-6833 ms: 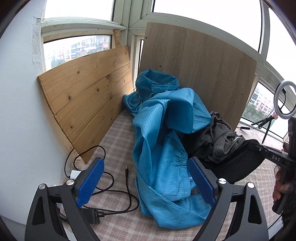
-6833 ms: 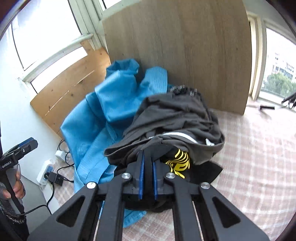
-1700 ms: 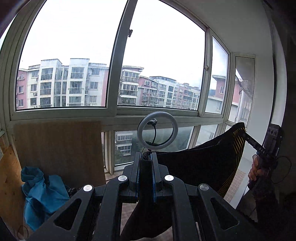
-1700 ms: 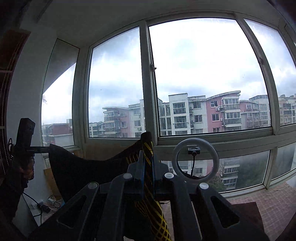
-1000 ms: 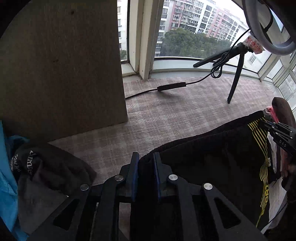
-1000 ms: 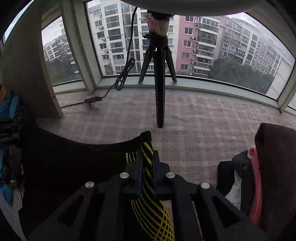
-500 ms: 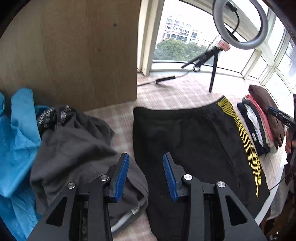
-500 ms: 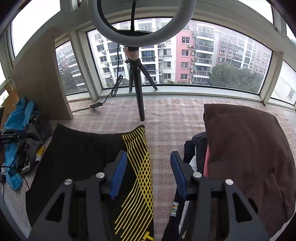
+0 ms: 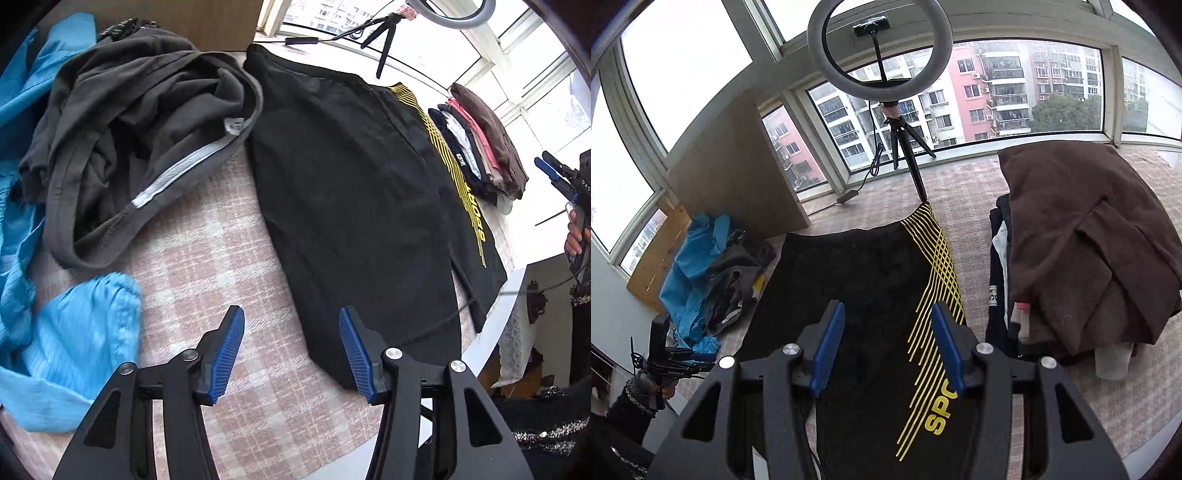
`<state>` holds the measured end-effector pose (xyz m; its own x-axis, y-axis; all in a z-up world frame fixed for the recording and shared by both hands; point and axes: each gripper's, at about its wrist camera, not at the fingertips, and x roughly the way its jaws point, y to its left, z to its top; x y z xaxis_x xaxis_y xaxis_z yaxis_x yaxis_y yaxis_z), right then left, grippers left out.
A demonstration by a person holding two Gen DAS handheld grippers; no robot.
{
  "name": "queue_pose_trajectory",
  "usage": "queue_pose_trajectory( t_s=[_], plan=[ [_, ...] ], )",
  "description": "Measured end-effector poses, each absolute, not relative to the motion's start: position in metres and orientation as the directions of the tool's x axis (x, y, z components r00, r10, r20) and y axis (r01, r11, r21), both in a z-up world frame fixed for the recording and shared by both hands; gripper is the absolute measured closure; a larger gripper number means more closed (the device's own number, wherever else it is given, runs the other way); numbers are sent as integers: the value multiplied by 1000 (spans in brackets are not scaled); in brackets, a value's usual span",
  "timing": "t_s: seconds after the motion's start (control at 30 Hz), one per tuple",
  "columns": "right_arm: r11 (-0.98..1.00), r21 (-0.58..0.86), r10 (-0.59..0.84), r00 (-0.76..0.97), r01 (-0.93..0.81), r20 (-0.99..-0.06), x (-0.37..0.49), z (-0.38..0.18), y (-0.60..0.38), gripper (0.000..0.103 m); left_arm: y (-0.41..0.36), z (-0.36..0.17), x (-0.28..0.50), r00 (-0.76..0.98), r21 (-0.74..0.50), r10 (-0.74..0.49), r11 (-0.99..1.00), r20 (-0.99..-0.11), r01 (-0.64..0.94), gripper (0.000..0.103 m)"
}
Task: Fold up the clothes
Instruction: 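Open both grippers and release the shorts onto the rug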
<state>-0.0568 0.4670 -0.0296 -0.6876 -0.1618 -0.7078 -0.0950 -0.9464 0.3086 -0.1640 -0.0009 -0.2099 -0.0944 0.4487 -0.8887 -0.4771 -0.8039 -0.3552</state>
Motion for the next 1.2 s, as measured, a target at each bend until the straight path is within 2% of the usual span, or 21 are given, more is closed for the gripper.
queue_pose_trajectory(
  t_s=[0.1, 0.13, 0.2, 0.23, 0.33, 0.37, 0.43, 0.5, 0.53, 0.7, 0.9, 1.03, 1.2],
  plan=[
    [-949, 290, -139, -664, -123, -734, -53, -31, 465, 55, 20, -224, -169, -61, -363, 456, -775, -888, -517, 52],
    [-951, 279, -123, -663, -133, -738, -51, -30, 464, 55, 26, -227, -170, -53, -364, 457, -767, -888, -529, 55],
    [-958, 238, -75, -668, -157, -741, -45, -31, 459, 55, 31, -233, -170, -21, -386, 468, -753, -884, -534, 73],
    [-961, 231, -72, -664, -155, -744, -43, -32, 456, 55, 32, -235, -170, 3, -409, 478, -746, -878, -525, 99],
    [-964, 207, -47, -655, -169, -754, -37, -38, 448, 55, 23, -221, -165, 41, -483, 539, -716, -842, -504, 102],
    [-964, 203, -40, -656, -174, -753, -35, -39, 447, 55, 17, -212, -163, 30, -487, 548, -715, -836, -501, 102],
    [-961, 210, -42, -658, -179, -752, -31, -38, 447, 55, 0, -192, -158, -64, -384, 482, -765, -874, -517, 97],
    [-964, 209, -51, -652, -167, -757, -32, -36, 445, 55, -19, -175, -152, -170, -234, 371, -817, -913, -526, 67],
    [-966, 206, -57, -647, -158, -760, -33, -36, 444, 55, -30, -171, -151, -196, -195, 338, -832, -921, -519, 40],
    [-978, 177, -62, -647, -114, -760, -56, -34, 443, 55, -58, -138, -146, -227, -199, 336, -859, -914, -471, 46],
    [-990, 123, -51, -663, -62, -747, -134, -48, 456, 55, 4, -97, -196, -340, -232, 424, -845, -839, -481, 46],
    [-988, 132, -53, -641, -76, -766, -203, -77, 470, 55, 93, -110, -270, -394, -217, 399, -876, -828, -431, 46],
    [-991, 110, -45, -599, -73, -799, -273, -118, 478, 55, 151, -158, -360, -427, -120, 264, -934, -865, -336, 47]
  ],
)
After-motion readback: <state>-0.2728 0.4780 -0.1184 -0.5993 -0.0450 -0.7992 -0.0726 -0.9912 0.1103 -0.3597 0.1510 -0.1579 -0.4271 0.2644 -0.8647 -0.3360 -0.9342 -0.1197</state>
